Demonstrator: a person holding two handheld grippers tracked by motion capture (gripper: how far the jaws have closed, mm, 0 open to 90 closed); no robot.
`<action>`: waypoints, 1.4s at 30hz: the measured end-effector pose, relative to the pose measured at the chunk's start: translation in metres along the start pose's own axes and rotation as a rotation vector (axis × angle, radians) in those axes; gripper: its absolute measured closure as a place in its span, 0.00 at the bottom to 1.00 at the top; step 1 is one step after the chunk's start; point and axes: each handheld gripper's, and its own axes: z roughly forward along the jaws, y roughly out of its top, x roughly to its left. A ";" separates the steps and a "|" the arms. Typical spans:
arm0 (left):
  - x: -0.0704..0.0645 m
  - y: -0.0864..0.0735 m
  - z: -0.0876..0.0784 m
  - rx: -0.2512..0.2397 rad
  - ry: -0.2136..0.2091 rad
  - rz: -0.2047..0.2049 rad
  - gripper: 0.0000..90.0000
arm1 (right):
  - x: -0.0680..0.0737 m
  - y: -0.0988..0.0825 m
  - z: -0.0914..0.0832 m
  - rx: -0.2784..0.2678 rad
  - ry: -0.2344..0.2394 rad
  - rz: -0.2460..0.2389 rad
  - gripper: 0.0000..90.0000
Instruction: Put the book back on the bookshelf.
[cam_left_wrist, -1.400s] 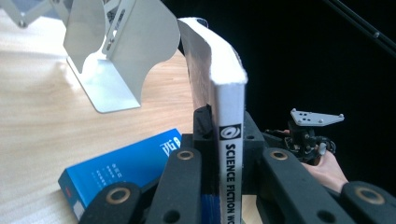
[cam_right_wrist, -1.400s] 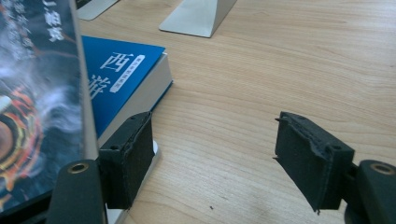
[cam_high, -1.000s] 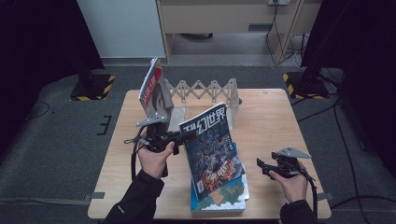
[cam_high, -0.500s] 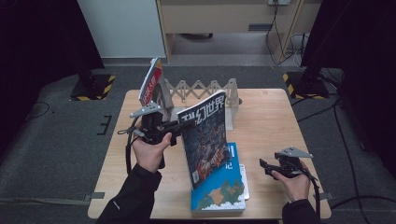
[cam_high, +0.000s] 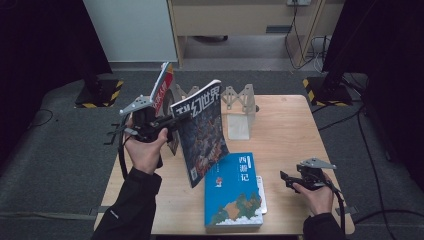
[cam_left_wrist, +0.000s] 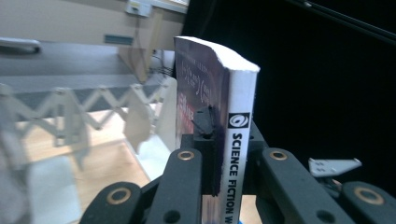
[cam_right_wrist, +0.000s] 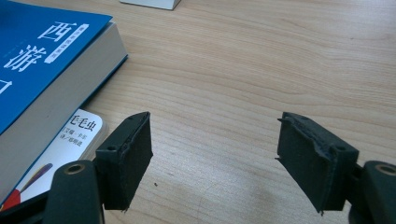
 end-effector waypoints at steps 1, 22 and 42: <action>0.002 0.002 -0.001 -0.004 0.014 0.001 0.91 | 0.000 0.000 0.000 0.003 0.000 -0.002 0.29; 0.048 0.024 -0.012 -0.073 0.228 0.002 0.91 | -0.002 -0.003 0.005 0.027 0.002 -0.008 0.28; 0.065 0.020 0.038 -0.089 0.388 0.042 0.91 | -0.005 -0.003 0.011 0.035 0.008 -0.024 0.27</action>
